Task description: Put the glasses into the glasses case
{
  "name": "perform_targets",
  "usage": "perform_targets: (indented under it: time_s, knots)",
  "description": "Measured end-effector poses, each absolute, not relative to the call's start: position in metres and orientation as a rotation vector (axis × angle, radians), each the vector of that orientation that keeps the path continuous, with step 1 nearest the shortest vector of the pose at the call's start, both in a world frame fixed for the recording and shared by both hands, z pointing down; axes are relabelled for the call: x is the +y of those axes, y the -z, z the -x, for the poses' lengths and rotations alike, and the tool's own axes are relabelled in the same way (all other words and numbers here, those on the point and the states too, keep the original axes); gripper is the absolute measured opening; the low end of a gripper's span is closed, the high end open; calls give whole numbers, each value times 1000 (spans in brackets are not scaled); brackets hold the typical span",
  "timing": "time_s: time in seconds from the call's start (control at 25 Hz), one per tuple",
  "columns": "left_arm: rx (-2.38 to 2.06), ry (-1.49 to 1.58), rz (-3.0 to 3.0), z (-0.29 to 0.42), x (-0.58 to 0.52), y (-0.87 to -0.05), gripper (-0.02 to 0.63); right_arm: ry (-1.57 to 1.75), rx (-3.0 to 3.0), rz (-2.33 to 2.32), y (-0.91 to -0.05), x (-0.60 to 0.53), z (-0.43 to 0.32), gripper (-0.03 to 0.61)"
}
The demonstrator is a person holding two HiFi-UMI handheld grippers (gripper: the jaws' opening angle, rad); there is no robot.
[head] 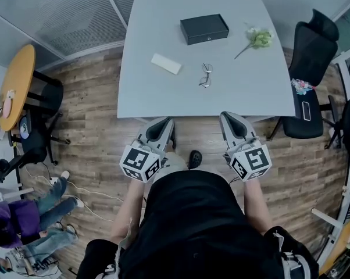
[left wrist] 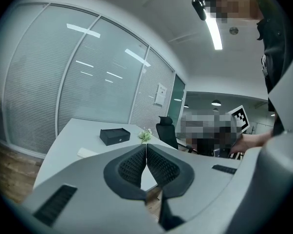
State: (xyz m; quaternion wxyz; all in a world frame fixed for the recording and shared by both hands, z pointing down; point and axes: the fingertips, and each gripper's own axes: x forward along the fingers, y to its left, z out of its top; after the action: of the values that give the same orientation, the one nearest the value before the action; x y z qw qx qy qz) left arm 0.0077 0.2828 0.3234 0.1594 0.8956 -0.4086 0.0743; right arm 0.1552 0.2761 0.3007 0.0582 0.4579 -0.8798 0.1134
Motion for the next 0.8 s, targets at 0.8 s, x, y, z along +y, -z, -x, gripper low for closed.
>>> perform_targets:
  time_s: [0.8]
  knots:
    - [-1046, -226, -2551, 44, 123, -351, 23, -348, -2580, -1420, -305, 116, -93, 29]
